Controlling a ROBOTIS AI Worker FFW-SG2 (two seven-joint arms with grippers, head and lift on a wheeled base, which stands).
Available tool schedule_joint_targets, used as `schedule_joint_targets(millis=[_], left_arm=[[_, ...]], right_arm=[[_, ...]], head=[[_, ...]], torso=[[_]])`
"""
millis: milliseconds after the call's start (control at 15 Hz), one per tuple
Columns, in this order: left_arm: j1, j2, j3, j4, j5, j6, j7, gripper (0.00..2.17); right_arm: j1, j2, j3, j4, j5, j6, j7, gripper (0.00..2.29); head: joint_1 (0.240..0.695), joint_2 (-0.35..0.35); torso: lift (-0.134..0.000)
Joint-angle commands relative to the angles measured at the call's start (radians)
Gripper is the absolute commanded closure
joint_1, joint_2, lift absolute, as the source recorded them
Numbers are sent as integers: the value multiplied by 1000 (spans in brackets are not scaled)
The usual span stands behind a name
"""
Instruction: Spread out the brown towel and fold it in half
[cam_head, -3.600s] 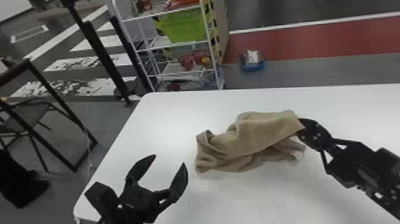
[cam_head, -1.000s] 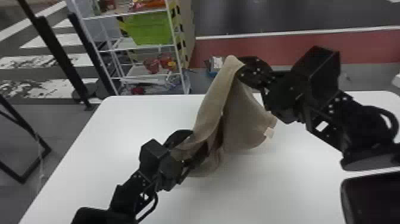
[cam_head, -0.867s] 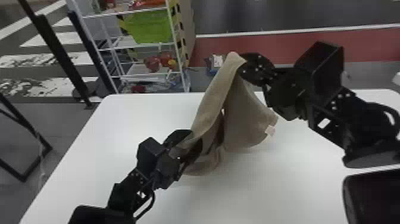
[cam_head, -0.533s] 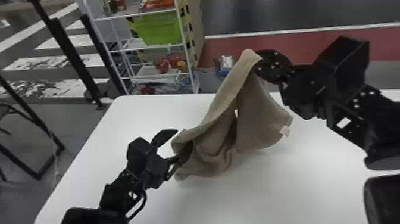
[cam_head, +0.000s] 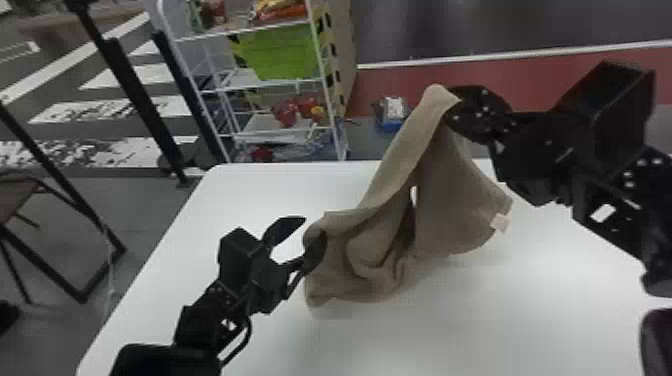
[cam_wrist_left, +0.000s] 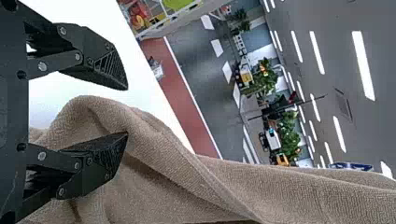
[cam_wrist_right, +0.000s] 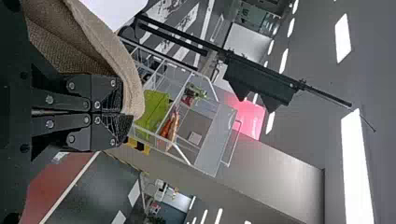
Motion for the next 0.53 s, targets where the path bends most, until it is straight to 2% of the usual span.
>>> schedule_joint_targets(millis=[0,67,133,200,333,467], left_arm=[[-13,-4,-20,5,-36,6,-4,1177],[-17,-4,-18,3,-43,18,-3,1676],[-22,-4,-9,-1,-43,49,2,2040],[-22,-4,2,-3,-43,70,7,2138],[-33,-4,52,-32,-31,73,31,2138],[-76,-4,106,-110,-31,168,31,2138]], right_arm=[[7,1,-1,-7,0,1,0,2013],[10,1,-8,-15,-1,4,0,2013],[10,1,-17,-18,-1,4,0,2013],[10,1,-34,-20,-15,4,2,2013],[5,1,-64,-29,-29,14,15,2013],[5,1,-90,-32,-28,17,28,2013]], head=[[648,262],[648,259],[649,255],[648,252],[646,255],[628,273]], torso=[[-134],[-134],[-134],[-134],[-134],[-134]])
